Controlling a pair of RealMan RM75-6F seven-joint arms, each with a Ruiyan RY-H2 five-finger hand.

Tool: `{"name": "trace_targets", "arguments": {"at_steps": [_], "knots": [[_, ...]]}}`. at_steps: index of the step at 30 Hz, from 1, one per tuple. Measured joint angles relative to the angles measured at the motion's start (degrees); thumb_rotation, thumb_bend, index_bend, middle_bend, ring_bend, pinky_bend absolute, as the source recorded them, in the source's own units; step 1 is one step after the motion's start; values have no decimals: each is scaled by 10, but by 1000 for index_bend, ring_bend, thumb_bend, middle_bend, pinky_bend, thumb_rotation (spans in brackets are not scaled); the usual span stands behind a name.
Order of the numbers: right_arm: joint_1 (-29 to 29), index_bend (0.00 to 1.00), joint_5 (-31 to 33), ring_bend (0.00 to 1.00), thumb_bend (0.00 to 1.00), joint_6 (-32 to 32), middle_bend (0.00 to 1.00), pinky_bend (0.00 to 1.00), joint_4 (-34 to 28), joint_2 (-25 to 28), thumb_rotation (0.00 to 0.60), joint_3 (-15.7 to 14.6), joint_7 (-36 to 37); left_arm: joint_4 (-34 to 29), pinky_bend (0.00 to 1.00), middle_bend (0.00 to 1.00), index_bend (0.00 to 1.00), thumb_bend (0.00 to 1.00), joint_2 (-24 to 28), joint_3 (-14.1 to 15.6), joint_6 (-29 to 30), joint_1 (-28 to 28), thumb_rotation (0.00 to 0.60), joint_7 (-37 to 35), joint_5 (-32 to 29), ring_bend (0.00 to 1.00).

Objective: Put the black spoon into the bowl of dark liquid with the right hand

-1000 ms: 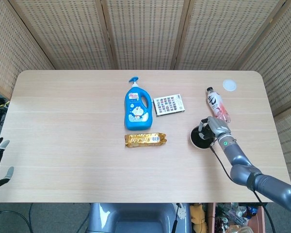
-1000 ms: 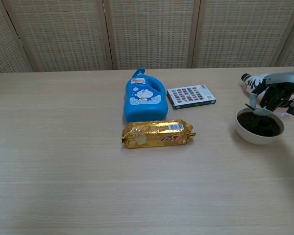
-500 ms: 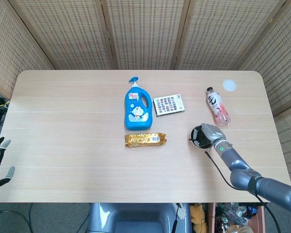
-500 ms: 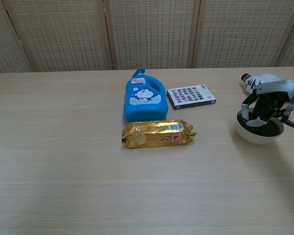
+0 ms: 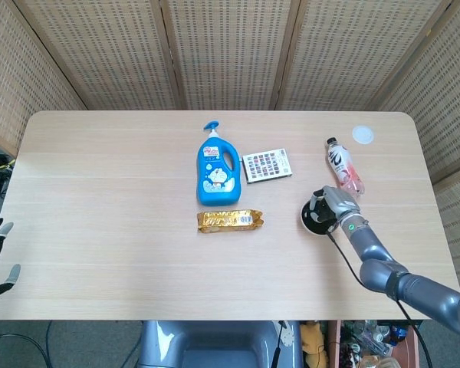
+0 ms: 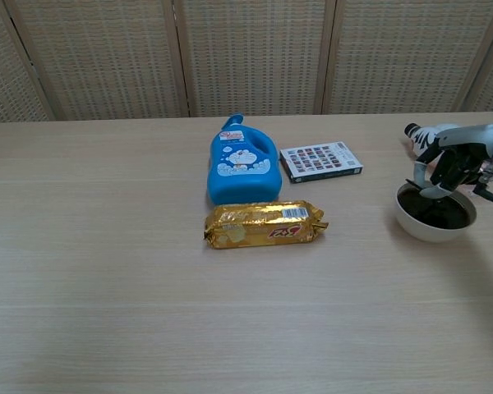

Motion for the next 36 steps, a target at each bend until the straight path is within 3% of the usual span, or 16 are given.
{"name": "trace_targets", "arguments": {"at_steps": [9, 12, 14, 18, 23, 27, 36], "knots": [[-11, 730, -10, 943, 741, -1, 937, 1000, -37, 25, 600, -2, 5, -2, 0, 0, 0, 416, 2, -2, 1, -2, 600, 0, 2, 0], [-15, 670, -24, 943, 733, 1, 926, 1000, -47, 28, 600, 2, 11, -3, 0, 0, 0, 416, 3, -2, 2, -1, 600, -1, 3, 0], [-17, 591, -31, 943, 664, 1, 919, 1000, -52, 32, 600, 5, 15, -3, 0, 0, 0, 416, 3, -1, 4, 1, 600, -2, 2, 0], [-22, 465, -39, 943, 369, 1, 909, 1000, -62, 41, 600, 7, 22, -2, 0, 0, 0, 416, 4, 1, 3, 3, 600, -4, 1, 0], [-31, 366, -48, 943, 120, 12, 900, 1000, -76, 51, 600, 10, 29, -3, 0, 0, 0, 416, 5, 0, 3, 2, 600, -4, 3, 0], [-36, 342, -55, 943, 65, 25, 898, 1000, -85, 55, 600, 12, 30, -6, 0, 0, 0, 416, 5, 0, 5, 1, 600, -3, 5, 0], [-74, 343, -93, 941, 59, 85, 833, 1000, -158, 93, 600, 39, 70, -11, 0, 0, 0, 416, 9, 0, 5, 2, 600, -1, 4, 0]]}}
